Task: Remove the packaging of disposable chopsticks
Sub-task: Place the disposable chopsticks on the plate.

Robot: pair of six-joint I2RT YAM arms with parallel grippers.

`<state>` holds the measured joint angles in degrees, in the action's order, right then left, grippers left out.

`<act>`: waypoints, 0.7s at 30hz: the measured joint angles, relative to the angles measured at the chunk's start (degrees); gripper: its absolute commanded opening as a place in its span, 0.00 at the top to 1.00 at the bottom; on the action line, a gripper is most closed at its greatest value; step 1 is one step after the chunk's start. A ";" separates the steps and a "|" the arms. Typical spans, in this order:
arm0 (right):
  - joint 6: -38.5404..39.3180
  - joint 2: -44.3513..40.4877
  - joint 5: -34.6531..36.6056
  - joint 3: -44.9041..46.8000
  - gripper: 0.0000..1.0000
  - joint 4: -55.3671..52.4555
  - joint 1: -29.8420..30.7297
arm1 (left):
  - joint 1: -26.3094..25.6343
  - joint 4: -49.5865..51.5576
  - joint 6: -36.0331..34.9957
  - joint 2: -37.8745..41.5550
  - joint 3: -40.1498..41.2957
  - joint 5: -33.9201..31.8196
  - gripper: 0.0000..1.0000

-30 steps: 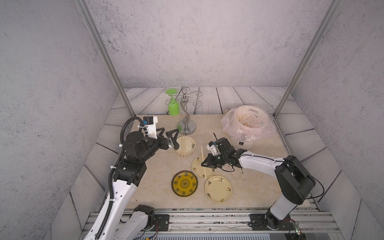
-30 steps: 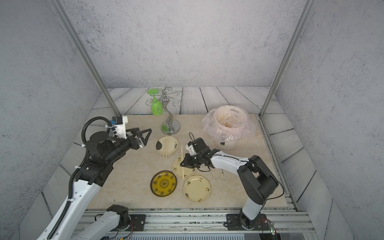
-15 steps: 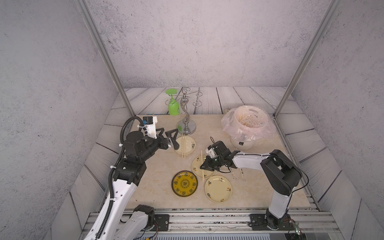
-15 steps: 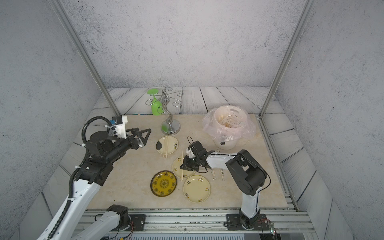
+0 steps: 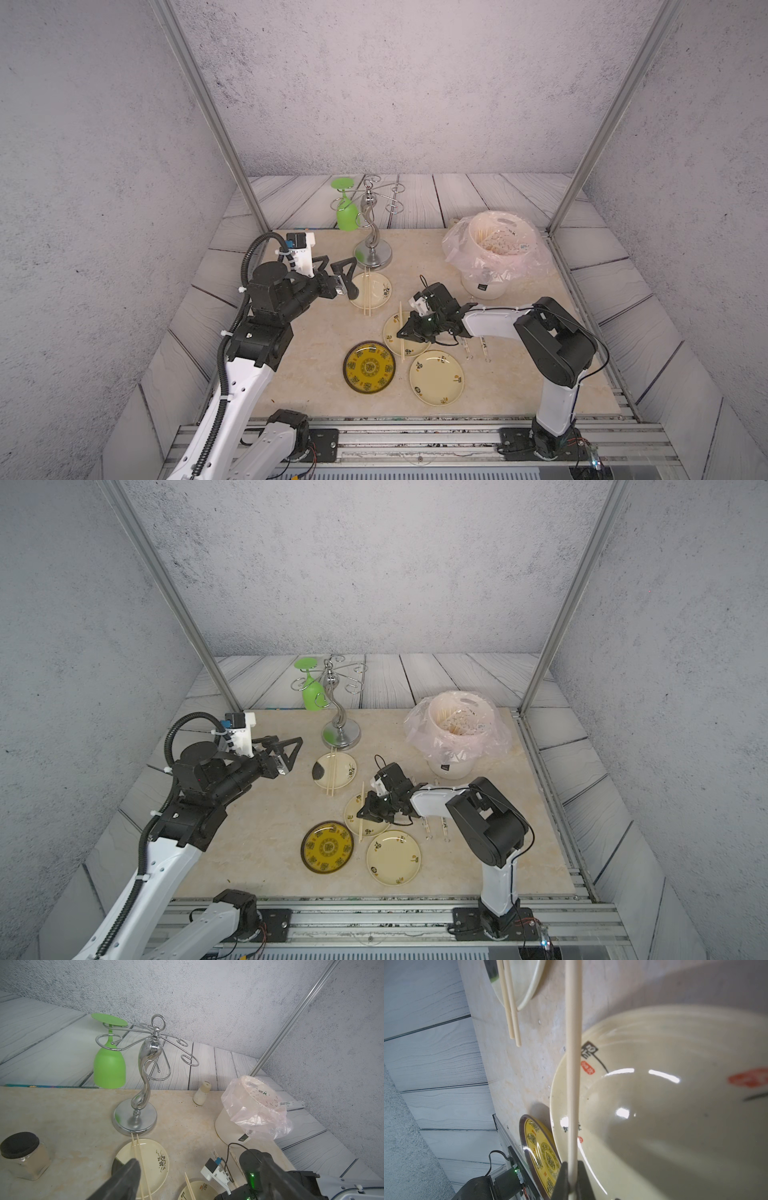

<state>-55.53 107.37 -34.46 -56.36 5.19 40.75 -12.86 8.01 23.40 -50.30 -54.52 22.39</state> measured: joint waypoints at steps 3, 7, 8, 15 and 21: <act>-0.63 0.11 -0.37 1.22 0.99 1.25 0.00 | 0.00 0.02 0.00 -0.04 0.00 0.00 0.08; -1.27 0.11 -0.81 2.71 0.98 2.25 0.07 | 0.00 0.00 0.00 -0.11 0.00 0.07 0.08; -1.27 0.11 -0.90 2.84 0.98 2.40 0.07 | 0.00 0.02 0.00 -0.15 0.00 0.07 0.08; -1.40 0.11 -1.16 3.19 0.93 3.54 0.09 | 0.28 -0.02 0.17 -0.37 0.00 0.15 0.08; -1.44 1.36 -1.62 3.19 0.92 5.09 0.11 | 0.31 -0.02 0.17 -0.37 0.00 0.33 0.08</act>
<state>-56.97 108.73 -36.07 -53.17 10.28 40.86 -12.56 7.99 23.57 -50.68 -54.52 22.72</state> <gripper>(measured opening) 0.083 0.917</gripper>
